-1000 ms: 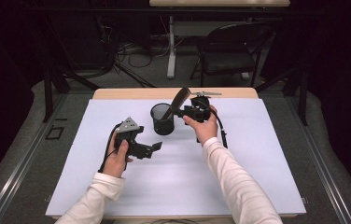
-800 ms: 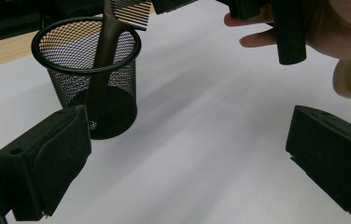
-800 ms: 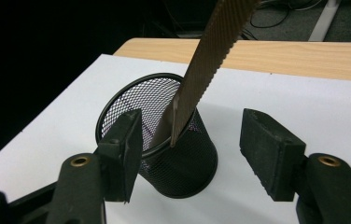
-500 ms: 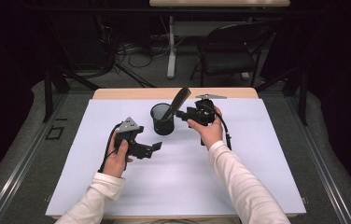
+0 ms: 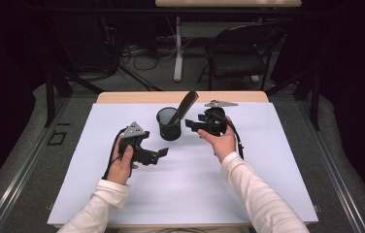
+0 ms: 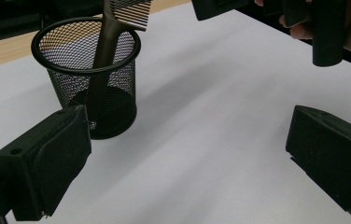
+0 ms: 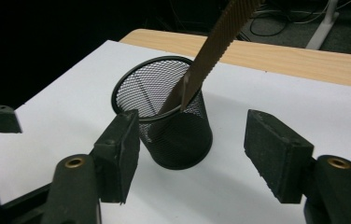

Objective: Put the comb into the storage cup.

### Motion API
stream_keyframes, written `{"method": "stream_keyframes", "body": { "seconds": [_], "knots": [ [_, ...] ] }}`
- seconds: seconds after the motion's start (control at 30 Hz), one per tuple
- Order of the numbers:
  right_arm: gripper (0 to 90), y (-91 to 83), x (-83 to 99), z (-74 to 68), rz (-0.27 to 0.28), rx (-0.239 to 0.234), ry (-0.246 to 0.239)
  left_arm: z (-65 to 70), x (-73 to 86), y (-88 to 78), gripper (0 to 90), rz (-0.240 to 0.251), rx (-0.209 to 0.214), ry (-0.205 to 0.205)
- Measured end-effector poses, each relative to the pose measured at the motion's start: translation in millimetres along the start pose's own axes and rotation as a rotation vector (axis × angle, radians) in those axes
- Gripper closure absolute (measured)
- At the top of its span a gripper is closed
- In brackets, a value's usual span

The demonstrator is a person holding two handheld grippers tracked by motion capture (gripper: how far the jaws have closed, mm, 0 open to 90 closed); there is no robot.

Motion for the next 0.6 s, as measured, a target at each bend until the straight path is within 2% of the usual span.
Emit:
{"method": "stream_keyframes", "body": {
  "seconds": [0.13,0.27,0.37,0.47,0.6],
  "knots": [
    [33.1,-5.9,0.5,-1.5,-0.001,-0.004,-0.003,-0.6,0.2,0.1,0.4,-0.001,0.001,-0.002],
    [25.5,-9.5,1.8,-2.8,0.002,-0.003,-0.014,-0.6,0.0,-0.2,0.4,0.000,0.001,-0.002],
    [19.3,-11.6,3.5,-3.7,0.003,0.009,-0.040,-0.7,-0.1,0.0,0.4,0.001,0.003,-0.002],
    [15.4,-12.3,4.6,-2.8,0.004,0.057,-0.068,-1.0,0.1,0.2,0.4,-0.001,0.002,-0.002],
    [13.9,-15.8,4.2,-5.0,0.013,0.066,-0.081,-1.1,0.3,0.1,0.4,-0.003,0.001,-0.001]
  ]
}}
Point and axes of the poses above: each handheld gripper's, and its own axes: y roughly forward along the jaws, x roughly out of its underside, z roughly to its right, the point moved 10 cm from there along y, roughly forward along the jaws, and after that the axes turned 10 degrees about x, right-handed, at the moved point
